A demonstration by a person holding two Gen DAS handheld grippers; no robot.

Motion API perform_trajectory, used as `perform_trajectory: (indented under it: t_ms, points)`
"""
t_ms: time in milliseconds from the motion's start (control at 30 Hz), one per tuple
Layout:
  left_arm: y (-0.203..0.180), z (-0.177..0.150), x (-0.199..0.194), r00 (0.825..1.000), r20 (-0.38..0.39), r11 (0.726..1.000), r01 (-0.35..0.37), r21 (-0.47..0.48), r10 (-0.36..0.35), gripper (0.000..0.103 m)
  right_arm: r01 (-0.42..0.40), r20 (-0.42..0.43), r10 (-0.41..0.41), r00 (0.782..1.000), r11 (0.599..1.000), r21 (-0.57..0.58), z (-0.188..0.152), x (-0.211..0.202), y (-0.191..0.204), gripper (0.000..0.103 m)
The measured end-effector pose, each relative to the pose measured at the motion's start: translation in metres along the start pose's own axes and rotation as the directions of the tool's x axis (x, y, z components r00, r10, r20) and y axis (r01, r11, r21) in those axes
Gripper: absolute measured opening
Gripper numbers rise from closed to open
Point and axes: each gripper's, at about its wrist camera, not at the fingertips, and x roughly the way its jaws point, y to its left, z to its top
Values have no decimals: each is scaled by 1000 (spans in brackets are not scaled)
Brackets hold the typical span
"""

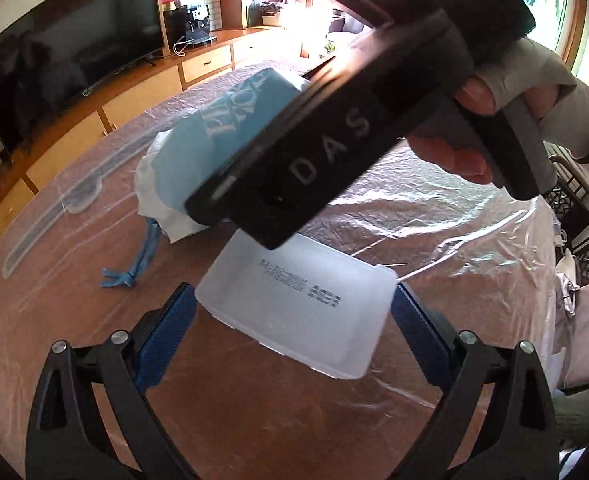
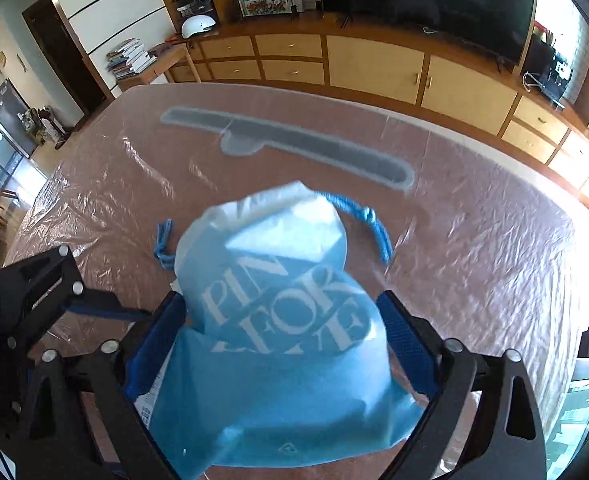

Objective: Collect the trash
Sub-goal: 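Grasp the white plastic box with the left tool while the right tool grasps the light-blue drawstring bag, then carry the white box and blue bag over the black trash bin with both tools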

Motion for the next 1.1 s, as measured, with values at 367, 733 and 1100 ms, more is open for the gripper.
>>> perform_trajectory:
  t_ms: [367, 733, 1100]
  points:
    - [-2, -3, 4, 999, -2, 997, -50, 55, 50, 88, -27, 72, 21, 997, 996, 80, -18, -10, 1, 57]
    - [-4, -25, -14, 997, 5, 997, -78, -11, 78, 88, -36, 120, 11, 993, 977, 209, -47, -18, -1, 71]
    - [1, -39, -37, 993, 34, 991, -107, -79, 110, 88, 76, 130, -107, 986, 972, 223, -59, -23, 25, 51]
